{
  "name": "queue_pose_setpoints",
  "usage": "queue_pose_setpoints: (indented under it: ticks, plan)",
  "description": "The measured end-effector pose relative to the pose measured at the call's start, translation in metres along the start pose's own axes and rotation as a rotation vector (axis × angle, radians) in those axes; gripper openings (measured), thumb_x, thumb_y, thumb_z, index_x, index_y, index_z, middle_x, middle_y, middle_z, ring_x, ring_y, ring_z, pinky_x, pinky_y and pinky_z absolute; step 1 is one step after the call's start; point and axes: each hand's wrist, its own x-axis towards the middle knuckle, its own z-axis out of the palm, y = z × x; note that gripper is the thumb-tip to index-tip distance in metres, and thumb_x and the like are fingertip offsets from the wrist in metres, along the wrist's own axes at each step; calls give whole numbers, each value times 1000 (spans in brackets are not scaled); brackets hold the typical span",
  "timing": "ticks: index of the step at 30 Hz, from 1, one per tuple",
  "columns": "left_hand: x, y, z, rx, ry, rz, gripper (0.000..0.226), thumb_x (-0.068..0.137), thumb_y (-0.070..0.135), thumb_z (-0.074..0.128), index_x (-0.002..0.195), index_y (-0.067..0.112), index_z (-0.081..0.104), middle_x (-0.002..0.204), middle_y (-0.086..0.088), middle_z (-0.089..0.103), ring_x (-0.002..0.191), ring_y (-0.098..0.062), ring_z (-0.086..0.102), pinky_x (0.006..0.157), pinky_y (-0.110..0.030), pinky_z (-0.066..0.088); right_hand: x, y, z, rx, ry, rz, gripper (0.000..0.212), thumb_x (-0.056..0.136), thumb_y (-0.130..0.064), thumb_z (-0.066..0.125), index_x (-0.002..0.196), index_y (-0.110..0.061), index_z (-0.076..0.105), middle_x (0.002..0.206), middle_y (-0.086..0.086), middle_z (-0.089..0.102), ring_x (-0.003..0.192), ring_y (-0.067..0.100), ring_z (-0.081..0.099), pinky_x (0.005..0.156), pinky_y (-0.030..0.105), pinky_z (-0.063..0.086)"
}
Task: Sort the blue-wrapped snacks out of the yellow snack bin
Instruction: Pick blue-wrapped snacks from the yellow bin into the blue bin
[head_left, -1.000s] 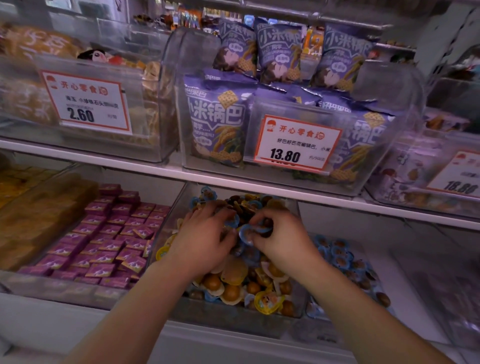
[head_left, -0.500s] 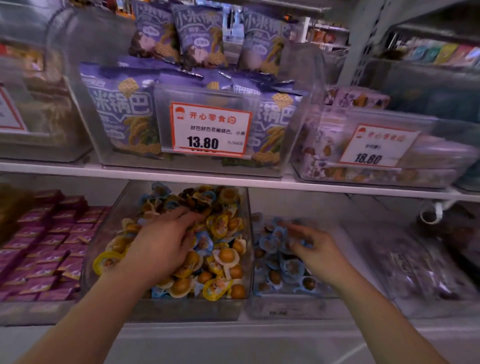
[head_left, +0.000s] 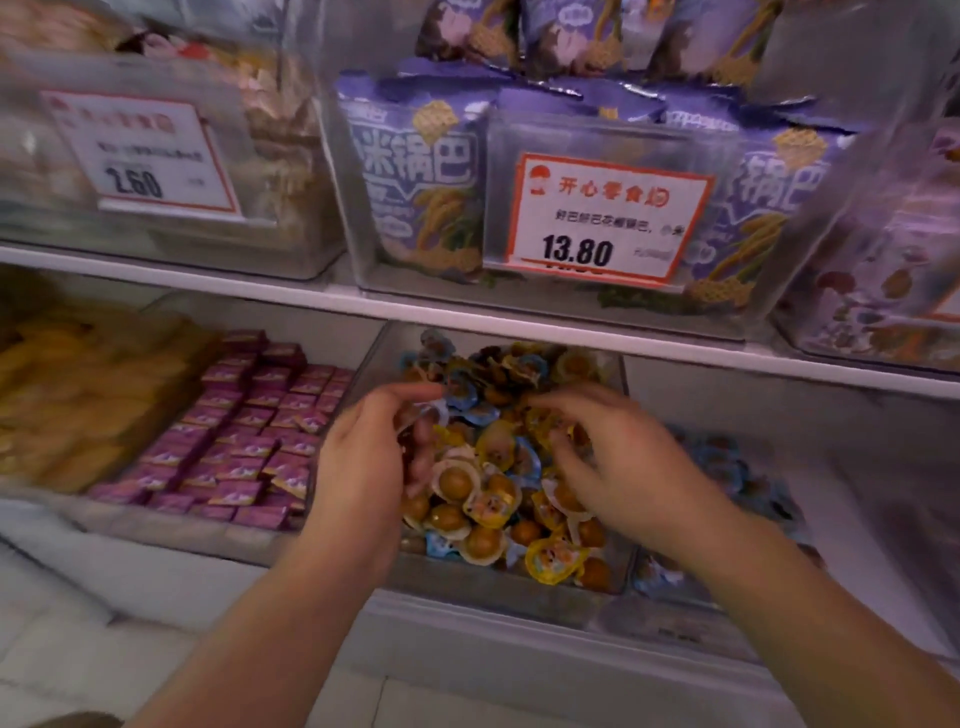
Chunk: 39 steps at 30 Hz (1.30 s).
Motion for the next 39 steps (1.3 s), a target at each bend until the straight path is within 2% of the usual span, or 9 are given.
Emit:
queue_pose_setpoints:
  ticks: [4, 8, 12, 18, 23, 28, 31, 35, 39]
  plan:
    - [-12, 7, -25, -191, -59, -130, 27, 97, 29, 51, 85, 16, 71, 61, 2, 40, 45, -12, 32, 39, -25, 24, 54, -15, 25, 75, -159, 70, 39, 97, -27, 53, 135, -30, 55, 95, -7, 66, 83, 12, 65, 62, 12, 44]
    - [-19, 4, -47, -249, -81, -155, 15, 94, 19, 58, 98, 12, 71, 66, 0, 47, 49, -12, 38, 41, -26, 27, 98, -22, 62, -25, -369, 49, 54, 90, -40, 59, 141, -25, 47, 136, 6, 54, 124, 26, 52, 95, 29, 44]
    - [-18, 5, -59, -320, -113, -184, 17, 91, 14, 59, 98, 11, 75, 69, -2, 55, 50, -14, 43, 42, -26, 32, 114, -19, 74, 49, -433, 63, 70, 79, -47, 65, 143, -35, 40, 142, 0, 52, 129, 21, 50, 99, 26, 38]
    - [-11, 9, -53, -242, -210, -136, 17, 93, 18, 59, 95, 19, 76, 72, -1, 60, 53, -15, 48, 47, -29, 33, 98, -23, 82, 79, -201, 32, 54, 77, -56, 67, 125, -32, 61, 115, -15, 60, 103, -4, 53, 82, 12, 42]
    - [-2, 9, -54, -131, -172, -124, 21, 98, 20, 55, 95, 21, 76, 71, -2, 63, 52, -17, 47, 45, -28, 33, 93, -13, 74, 115, -227, 158, 45, 82, -28, 78, 125, -27, 66, 124, -6, 66, 113, 12, 60, 97, 29, 47]
    - [0, 7, -34, -139, -197, -127, 20, 100, 17, 53, 101, 16, 73, 69, 0, 61, 47, -13, 45, 39, -24, 32, 86, 0, 61, 354, -85, 425, 29, 92, -26, 68, 120, -32, 65, 121, -7, 66, 109, 15, 63, 97, 34, 51]
    - [2, 7, -22, -96, -204, -103, 19, 100, 16, 52, 103, 14, 70, 65, 5, 62, 47, -11, 47, 39, -22, 33, 77, -2, 53, 686, 18, 582, 32, 95, -6, 60, 123, -21, 67, 113, 4, 71, 93, 20, 71, 77, 37, 59]
    - [3, 3, -21, -22, -138, -65, 19, 101, 20, 51, 104, 21, 70, 71, 4, 66, 51, -10, 54, 46, -23, 43, 63, -14, 32, 1034, 42, 722, 30, 101, -5, 47, 127, 2, 60, 84, 8, 64, 68, 14, 61, 44, 16, 45]
    - [4, -12, -21, 266, -123, 262, 26, 99, 42, 50, 125, 38, 54, 106, 14, 68, 93, 0, 65, 82, -24, 53, 41, -41, 22, 1402, -48, 834, 29, 94, -21, 54, 110, 1, 64, 84, 13, 54, 68, 18, 49, 33, 18, 38]
